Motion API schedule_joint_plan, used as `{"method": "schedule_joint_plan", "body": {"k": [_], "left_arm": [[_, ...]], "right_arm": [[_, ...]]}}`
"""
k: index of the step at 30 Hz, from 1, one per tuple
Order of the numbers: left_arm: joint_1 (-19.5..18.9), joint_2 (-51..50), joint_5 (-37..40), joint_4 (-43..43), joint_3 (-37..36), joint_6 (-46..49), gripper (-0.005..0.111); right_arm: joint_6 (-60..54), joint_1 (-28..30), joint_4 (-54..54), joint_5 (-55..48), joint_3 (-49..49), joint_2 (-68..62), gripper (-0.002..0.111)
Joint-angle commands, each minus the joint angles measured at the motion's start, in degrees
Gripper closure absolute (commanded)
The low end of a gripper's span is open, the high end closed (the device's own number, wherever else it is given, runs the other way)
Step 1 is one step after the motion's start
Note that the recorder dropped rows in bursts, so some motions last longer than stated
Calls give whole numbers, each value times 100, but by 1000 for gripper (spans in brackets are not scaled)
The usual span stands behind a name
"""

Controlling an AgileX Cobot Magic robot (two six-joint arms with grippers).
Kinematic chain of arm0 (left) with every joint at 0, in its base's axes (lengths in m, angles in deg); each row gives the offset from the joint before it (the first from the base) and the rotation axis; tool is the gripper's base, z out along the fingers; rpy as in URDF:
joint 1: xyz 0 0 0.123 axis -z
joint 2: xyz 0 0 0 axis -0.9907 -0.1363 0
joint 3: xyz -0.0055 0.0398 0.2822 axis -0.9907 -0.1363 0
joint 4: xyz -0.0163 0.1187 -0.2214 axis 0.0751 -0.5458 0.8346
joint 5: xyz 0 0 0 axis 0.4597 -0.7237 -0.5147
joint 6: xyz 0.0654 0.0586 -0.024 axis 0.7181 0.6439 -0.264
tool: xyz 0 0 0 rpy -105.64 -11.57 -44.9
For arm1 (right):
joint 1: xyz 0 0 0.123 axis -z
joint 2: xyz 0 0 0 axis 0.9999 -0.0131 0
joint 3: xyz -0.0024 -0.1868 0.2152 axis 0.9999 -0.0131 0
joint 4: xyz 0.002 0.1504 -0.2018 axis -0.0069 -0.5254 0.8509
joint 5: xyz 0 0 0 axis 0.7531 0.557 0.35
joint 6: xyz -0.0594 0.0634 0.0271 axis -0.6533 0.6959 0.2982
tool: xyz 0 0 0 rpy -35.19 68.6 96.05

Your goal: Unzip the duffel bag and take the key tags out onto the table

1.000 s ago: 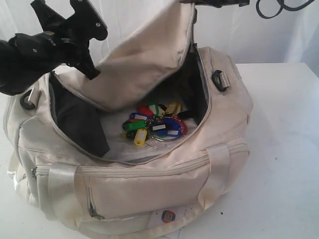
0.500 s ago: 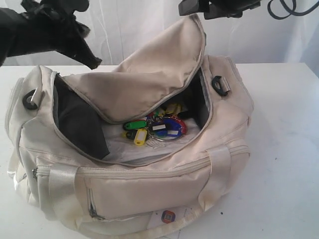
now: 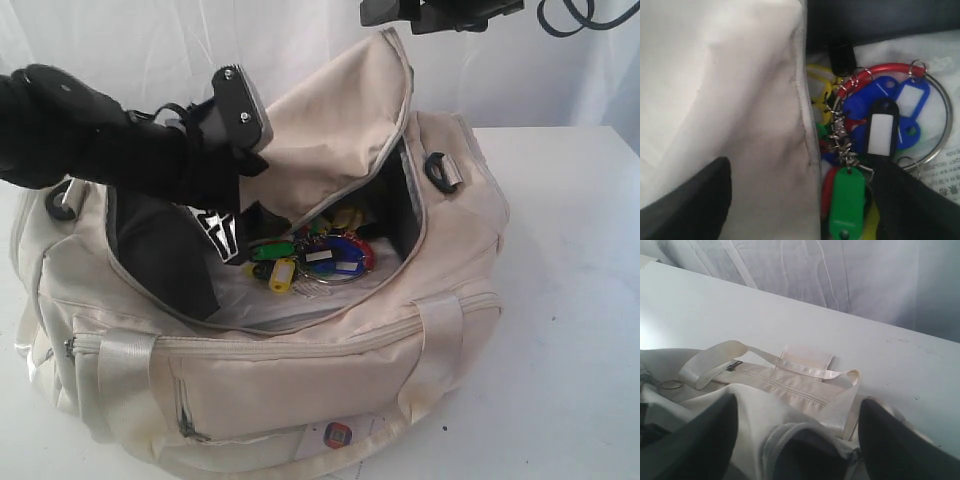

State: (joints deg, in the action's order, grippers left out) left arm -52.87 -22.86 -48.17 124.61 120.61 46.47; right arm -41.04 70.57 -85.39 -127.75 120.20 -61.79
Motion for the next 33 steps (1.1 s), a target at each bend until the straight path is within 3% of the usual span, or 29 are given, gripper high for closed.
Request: {"method": "schedule_joint_plan", "body": {"k": [1,4,14,18,24,27,33], "left_arm": [[364,-307,-315,92,10,205,27],[573,-616,-1238,66,138,264,27],[573,-960,-1593,94,785,-74,36],[573,-946,-2205,94,791,-74,39],[573,-826,-3052,163,742,650,44],[573,-816,-3403,230,742,1075,52],[563,-816,-4327,377,742,1784,94]], "right_arm": [[9,43,-45,67,58,63,45],[9,43,-45,67,58,63,45],[9,43,-45,49,58,63,45],[9,43,-24,38,58,63,45],[9,43,-24,38,58,63,45],[9,43,-24,38,58,63,45],[9,43,-26,28,58,63,45]]}}
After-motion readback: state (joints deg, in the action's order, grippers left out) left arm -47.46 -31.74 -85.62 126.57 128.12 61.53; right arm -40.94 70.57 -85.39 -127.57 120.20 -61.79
